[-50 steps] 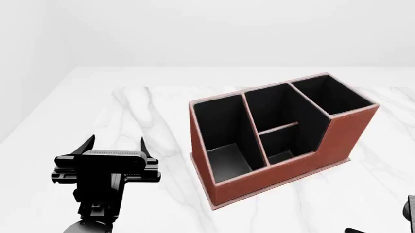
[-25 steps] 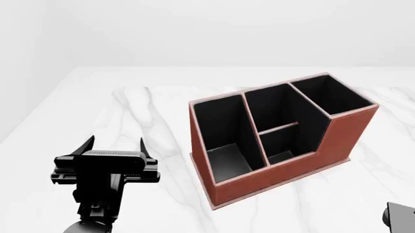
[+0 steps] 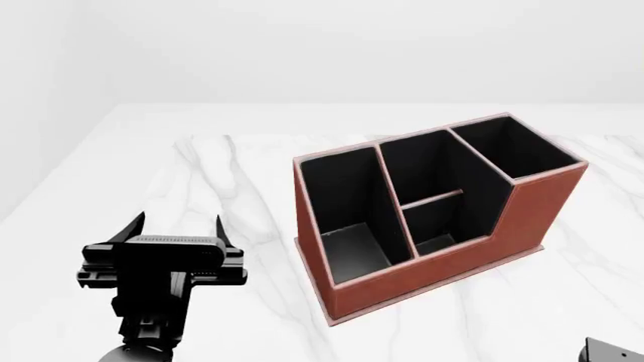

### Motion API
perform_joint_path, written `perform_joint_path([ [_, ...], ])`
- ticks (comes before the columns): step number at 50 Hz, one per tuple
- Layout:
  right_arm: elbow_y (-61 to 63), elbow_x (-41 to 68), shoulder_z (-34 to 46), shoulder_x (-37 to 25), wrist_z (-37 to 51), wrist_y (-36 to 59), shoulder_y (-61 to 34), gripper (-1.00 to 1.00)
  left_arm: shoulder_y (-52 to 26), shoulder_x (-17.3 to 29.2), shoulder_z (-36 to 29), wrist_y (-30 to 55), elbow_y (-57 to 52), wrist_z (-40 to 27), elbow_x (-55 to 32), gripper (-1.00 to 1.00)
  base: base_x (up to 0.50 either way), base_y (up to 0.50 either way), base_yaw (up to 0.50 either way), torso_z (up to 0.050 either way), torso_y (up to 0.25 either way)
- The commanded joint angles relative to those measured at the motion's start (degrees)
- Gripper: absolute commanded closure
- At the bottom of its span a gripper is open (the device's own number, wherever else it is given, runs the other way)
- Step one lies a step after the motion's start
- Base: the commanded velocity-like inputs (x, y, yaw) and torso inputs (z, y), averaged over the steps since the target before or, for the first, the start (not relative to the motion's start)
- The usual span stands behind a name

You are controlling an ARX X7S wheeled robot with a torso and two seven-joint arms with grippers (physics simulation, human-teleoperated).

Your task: Pick up the book and place it in the left compartment of the caddy.

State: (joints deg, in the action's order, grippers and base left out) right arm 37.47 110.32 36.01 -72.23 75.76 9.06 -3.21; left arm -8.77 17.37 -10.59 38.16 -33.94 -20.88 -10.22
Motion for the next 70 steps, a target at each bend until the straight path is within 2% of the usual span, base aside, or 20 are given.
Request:
perform_joint_path([
  [1,-3.0,-1.8,-0.2,3.5,-3.9,0.6,0.5,-1.0,0.2,-1.0,1.8,0.0,-0.7,1.6,-0.1,-1.0,0.0,0.0,0.0,0.0,0.0],
  [18,-6.5,-2.1,1.1,6.4,-6.9,1.8,0.4,-1.0,-0.1,-0.7,1.4,0.4,-1.1,1.3,-0.4,-1.0,0.0,0.0,0.0,0.0,0.0],
  [19,-6.4,-2.2,1.1,6.4,-6.8,1.8,0.4,1.0,0.0,-0.7,1.4,0.3,-1.0,1.3,-0.4,-1.0,0.0,0.0,0.0,0.0,0.0],
  [34,-3.8,-5.7,1.2,5.8,-4.9,3.6,-1.5,1.0,0.3,-0.5,1.5,0.0,-1.1,0.9,-0.6,-1.0,0.0,0.0,0.0,0.0,0.0],
  [40,-1.5,-10.5,0.3,4.3,-2.6,5.2,-4.2,1.0,0.3,-0.3,1.5,0.1,-1.2,0.8,-0.8,-1.0,0.0,0.0,0.0,0.0,0.0],
  [42,0.4,-13.8,0.2,3.4,-2.2,10.3,-8.9,1.0,0.3,-0.3,1.5,0.0,-1.2,0.7,-0.8,-1.0,0.0,0.0,0.0,0.0,0.0],
  [43,2.8,-15.8,-0.6,2.1,-2.9,18.0,-16.5,1.0,0.3,-0.4,1.4,-0.1,-1.2,0.7,-0.8,-1.0,0.0,0.0,0.0,0.0,0.01],
  [44,2.8,-15.6,-0.6,2.3,-2.8,18.2,-16.8,1.0,0.3,-0.4,1.4,-0.1,-1.2,0.6,-0.8,-1.0,0.0,0.0,0.0,0.0,0.0],
  [46,3.8,-11.4,-2.4,0.9,-5.8,27.2,-27.2,1.0,0.5,-0.3,1.4,-0.3,-1.1,0.6,-0.8,-1.0,0.0,0.0,0.0,0.0,0.0],
  [56,3.8,-1.4,-7.3,0.4,-8.0,32.3,-41.1,1.0,0.1,-0.1,1.4,0.6,-1.8,0.3,-1.1,-1.0,0.0,0.0,0.0,0.0,0.001],
  [61,4.7,8.4,-8.2,2.0,-7.8,36.0,-50.1,1.0,0.0,-0.1,1.4,0.4,-1.6,0.2,-1.2,-1.0,0.0,0.0,0.0,0.0,0.0],
  [70,0.0,21.5,-3.7,10.9,-3.5,40.5,-64.7,1.0,-0.1,0.0,1.3,0.3,-1.4,0.1,-1.3,-1.0,0.0,0.0,0.0,0.0,0.001],
])
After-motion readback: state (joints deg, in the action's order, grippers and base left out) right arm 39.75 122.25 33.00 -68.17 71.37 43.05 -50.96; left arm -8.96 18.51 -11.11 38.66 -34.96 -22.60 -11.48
